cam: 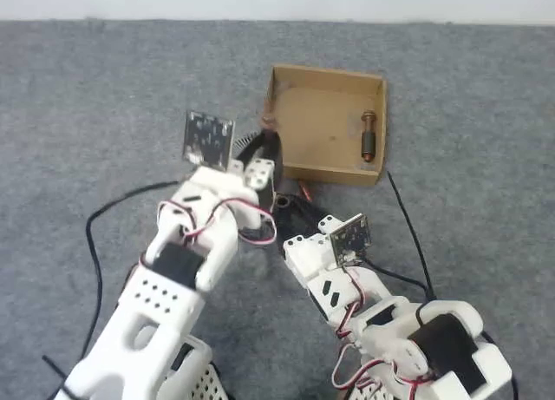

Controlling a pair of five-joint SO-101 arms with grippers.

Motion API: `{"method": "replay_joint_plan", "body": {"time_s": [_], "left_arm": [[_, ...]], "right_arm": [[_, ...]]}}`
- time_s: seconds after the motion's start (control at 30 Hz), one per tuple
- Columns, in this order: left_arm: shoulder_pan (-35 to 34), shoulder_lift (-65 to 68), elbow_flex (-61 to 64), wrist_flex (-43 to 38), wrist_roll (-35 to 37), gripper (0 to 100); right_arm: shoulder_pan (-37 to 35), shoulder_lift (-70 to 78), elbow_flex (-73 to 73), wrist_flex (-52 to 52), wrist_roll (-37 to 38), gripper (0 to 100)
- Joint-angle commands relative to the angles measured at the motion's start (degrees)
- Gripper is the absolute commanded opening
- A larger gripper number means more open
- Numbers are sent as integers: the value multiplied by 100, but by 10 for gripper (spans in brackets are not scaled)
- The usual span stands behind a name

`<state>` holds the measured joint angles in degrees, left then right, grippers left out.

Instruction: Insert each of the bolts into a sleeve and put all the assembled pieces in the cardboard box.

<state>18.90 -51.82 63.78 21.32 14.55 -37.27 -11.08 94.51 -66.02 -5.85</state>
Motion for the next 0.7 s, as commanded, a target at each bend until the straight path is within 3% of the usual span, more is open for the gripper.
{"method": "replay_joint_plan", "body": {"time_s": [0.0, 0.1, 0.47, 0.67], "left_arm": [[290, -756, 233, -220, -53, 13], [281, -1002, 479, -387, -53, 14], [70, -1178, 2316, -3367, -44, 13], [-202, -1178, 2343, -3508, 484, 12]], "right_arm": [[-57, -57, 105, 13, 88, 24], [-66, -66, 105, 13, 88, 24], [-84, -48, 105, 13, 88, 24], [-303, -40, 105, 57, 88, 24]]}}
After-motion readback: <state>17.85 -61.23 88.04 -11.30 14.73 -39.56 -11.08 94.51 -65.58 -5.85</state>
